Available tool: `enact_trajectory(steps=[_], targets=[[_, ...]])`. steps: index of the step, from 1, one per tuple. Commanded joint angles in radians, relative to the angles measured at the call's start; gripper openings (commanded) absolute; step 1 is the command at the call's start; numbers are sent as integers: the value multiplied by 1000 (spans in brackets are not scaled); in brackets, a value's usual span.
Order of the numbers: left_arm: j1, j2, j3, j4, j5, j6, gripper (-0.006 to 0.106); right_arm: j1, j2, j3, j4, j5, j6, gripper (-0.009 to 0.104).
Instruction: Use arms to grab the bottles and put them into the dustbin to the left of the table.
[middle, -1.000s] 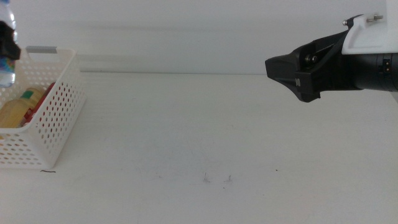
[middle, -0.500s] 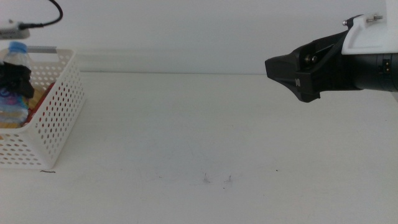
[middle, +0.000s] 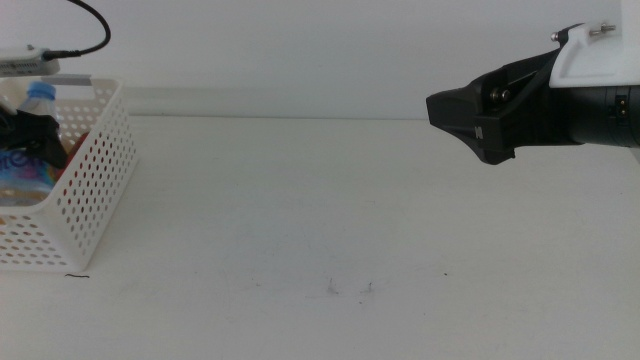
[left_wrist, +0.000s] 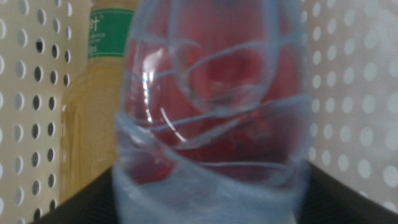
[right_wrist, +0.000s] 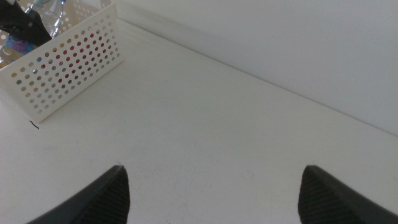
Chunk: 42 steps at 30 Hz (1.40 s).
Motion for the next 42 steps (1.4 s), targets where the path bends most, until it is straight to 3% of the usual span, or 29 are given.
enact_trajectory(steps=[1, 5, 12, 19, 24, 29, 35, 36, 39, 42], targets=[[-2, -23, -12, -12, 9, 34, 94, 1, -3, -8, -8, -8, -2, 90], [-2, -90, -12, -70, 52, 55, 94, 1, -3, -8, -8, -8, -2, 90], [-25, -341, 72, -94, 54, -2, 94, 1, -3, -8, -8, -8, -2, 90], [-112, -681, 306, -405, -117, 192, 94, 1, -3, -8, -8, -8, -2, 90], [-249, -862, 389, -416, -117, 183, 94, 1, -3, -8, -8, -8, -2, 90], [-345, -1002, 418, -353, -59, 177, 94, 1, -3, -8, -8, -6, -2, 90], [-569, -1191, 497, 90, -142, -253, 94, 1, -3, -8, -12, -6, -2, 90], [-603, -1222, 523, 127, -171, -288, 94, 1, -3, -8, -6, -6, -2, 90], [-679, -1311, 588, 195, -278, -350, 94, 1, -3, -8, -5, -6, -2, 90], [-679, -1341, 624, 188, -338, -349, 94, 1, -3, -8, -5, -6, -2, 90]])
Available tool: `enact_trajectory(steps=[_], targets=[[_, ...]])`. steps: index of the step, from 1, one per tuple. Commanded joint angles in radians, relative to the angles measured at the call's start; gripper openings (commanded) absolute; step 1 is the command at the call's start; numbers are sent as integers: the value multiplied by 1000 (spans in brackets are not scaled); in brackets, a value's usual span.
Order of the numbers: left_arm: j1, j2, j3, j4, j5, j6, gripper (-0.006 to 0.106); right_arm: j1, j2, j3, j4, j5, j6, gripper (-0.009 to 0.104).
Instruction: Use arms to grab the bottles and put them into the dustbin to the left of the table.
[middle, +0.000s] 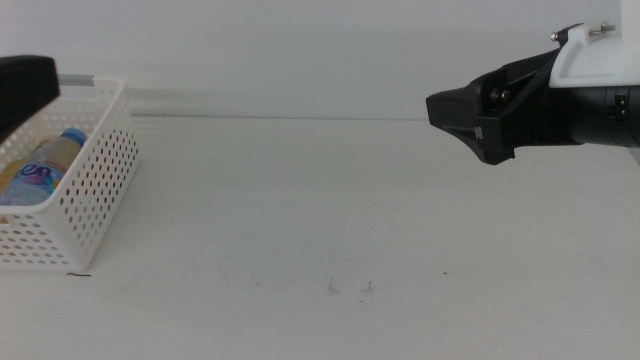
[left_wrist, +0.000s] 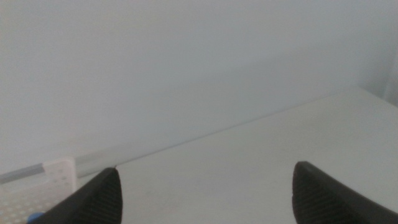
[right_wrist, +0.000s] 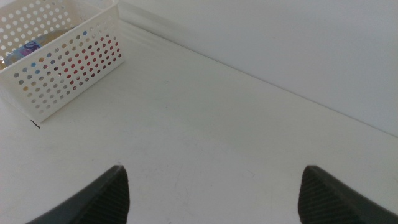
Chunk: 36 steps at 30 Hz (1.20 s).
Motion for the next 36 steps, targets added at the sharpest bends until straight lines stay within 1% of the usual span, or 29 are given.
enact_trajectory(steps=[1, 13, 17, 19, 21, 23, 25, 27, 30, 33, 34, 36], targets=[[-8, -13, 22, 15, -56, -28, 94, 1, -3, -8, -3, -6, -2, 90], [-8, -13, 22, 25, -60, -21, 94, 1, -3, -8, -3, -6, -2, 90], [-8, -20, 44, 15, -19, -21, 94, -12, -8, 31, 26, -51, -2, 90], [-2, -30, 68, 26, -40, -21, 94, -51, -33, 93, 64, -131, -2, 90], [27, -50, 120, 17, -113, -21, 94, -99, -74, 174, 93, -240, -2, 90], [72, -83, 208, 5, -210, -21, 94, -155, -128, 268, 93, -358, -2, 90], [120, -120, 316, 11, -297, -21, 94, -222, -198, 381, 93, -475, -2, 90], [170, -164, 414, 15, -367, -21, 94, -283, -283, 481, 93, -547, -2, 90], [237, -259, 554, 15, -434, -21, 94, -381, -441, 632, 127, -545, -2, 90], [260, -364, 676, 19, -434, -21, 94, -471, -624, 762, 123, -499, -2, 90], [261, -395, 712, 29, -434, -21, 94, -500, -685, 805, 123, -471, -2, 90], [261, -446, 768, 76, -434, -21, 94, -549, -794, 877, 123, -420, -2, 90]])
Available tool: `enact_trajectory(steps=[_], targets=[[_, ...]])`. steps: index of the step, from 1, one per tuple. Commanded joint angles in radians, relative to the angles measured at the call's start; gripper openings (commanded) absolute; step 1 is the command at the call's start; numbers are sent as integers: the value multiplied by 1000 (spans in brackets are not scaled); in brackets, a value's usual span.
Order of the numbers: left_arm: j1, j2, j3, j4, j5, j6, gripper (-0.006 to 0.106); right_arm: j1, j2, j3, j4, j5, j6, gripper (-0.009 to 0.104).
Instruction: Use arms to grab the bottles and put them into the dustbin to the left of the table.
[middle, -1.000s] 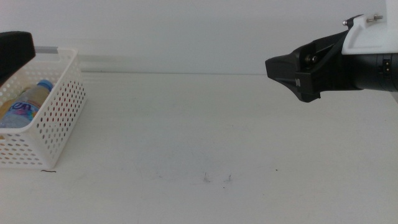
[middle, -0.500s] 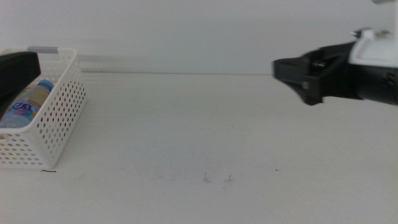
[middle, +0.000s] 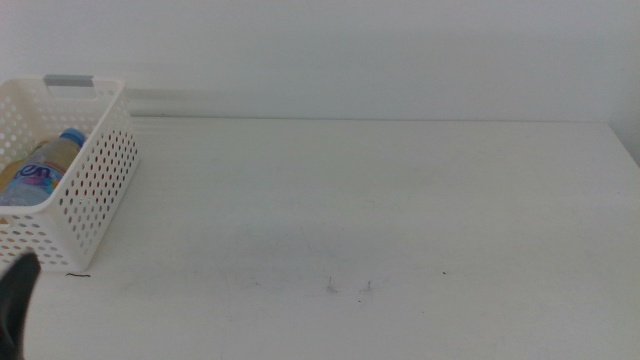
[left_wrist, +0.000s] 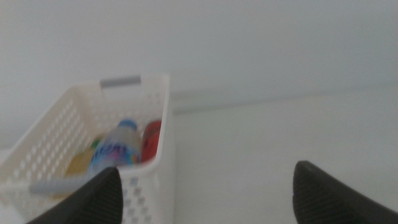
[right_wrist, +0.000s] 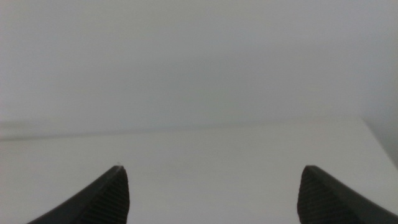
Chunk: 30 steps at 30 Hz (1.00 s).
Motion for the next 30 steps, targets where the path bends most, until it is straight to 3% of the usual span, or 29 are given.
enact_trajectory(steps=[1, 9, 13, 22, 30], targets=[[3, -61, 67, 39, -20, -6, 94, -57, -106, 84, -1, 59, -2, 90], [3, -213, 236, -12, -47, -6, 94, -102, -383, 277, 3, 67, -2, 90], [11, -213, 242, 24, -8, -6, 94, -102, -391, 277, -1, 90, -2, 90], [112, -213, 242, 21, -54, -6, 94, -102, -391, 277, -1, 90, -2, 90], [120, -213, 242, 23, -65, -6, 94, -102, -391, 277, -1, 90, -2, 90]])
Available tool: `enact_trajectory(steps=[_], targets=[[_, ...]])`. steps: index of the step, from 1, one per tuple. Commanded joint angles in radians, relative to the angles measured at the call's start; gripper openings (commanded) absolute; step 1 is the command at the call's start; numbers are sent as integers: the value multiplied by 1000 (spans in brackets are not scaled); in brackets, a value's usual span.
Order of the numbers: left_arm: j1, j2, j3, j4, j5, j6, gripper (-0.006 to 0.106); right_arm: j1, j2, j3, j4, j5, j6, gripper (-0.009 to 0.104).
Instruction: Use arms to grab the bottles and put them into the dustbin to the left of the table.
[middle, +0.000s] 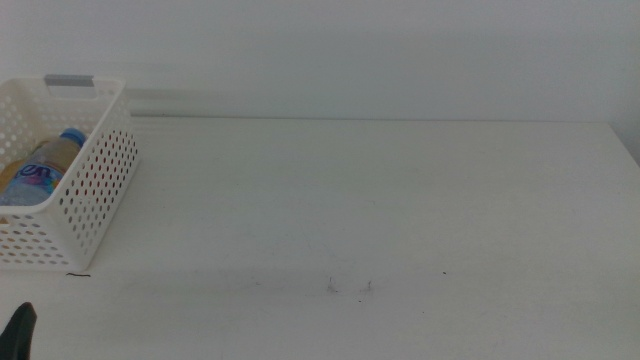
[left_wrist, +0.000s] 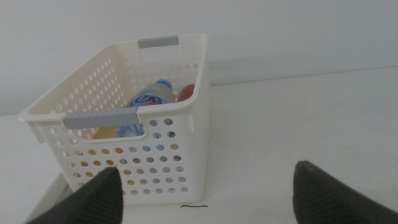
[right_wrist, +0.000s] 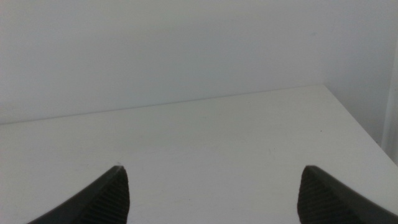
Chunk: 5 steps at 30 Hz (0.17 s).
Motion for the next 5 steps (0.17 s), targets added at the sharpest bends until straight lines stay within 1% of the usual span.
enact_trajectory(steps=[1, 5], targets=[[0, -4, 0, 2, -18, -6, 94, -8, -5, 3, -3, -4, -2, 90], [0, -4, 0, 2, -18, -6, 94, -8, -5, 3, -3, -4, -2, 90]])
